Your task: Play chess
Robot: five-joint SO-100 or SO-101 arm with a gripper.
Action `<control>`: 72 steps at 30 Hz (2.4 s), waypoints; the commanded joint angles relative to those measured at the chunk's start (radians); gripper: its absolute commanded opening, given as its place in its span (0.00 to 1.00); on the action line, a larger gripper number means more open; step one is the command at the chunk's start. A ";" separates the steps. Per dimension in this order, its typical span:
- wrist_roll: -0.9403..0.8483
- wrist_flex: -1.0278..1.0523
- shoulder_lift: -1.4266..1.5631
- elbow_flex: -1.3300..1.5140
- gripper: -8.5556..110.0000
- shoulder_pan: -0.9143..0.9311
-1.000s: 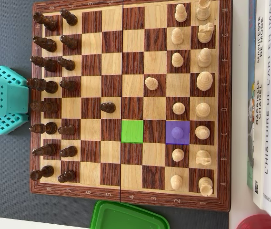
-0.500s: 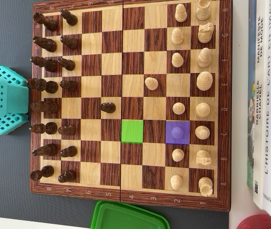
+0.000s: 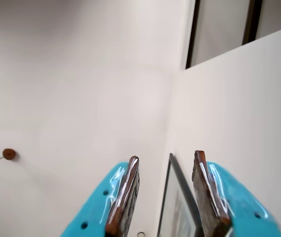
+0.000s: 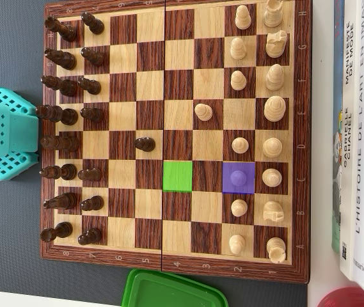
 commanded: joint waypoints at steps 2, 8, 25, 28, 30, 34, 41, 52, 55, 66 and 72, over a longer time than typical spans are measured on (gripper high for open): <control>0.002 -0.003 -0.009 0.021 0.21 0.002; -0.003 -0.003 -0.009 0.021 0.21 0.002; -0.006 0.002 -0.009 0.021 0.21 0.003; -0.008 0.043 -0.011 0.021 0.21 0.003; -0.008 0.106 -0.011 0.021 0.21 0.003; -0.008 0.259 -0.011 0.021 0.21 0.003; -0.008 0.591 -0.011 0.021 0.21 0.003; -0.003 1.132 -0.011 0.017 0.21 0.015; -0.006 1.255 -0.011 -0.005 0.21 0.029; -0.008 2.203 -0.044 -0.334 0.21 0.075; -0.008 2.390 -0.232 -0.466 0.21 0.123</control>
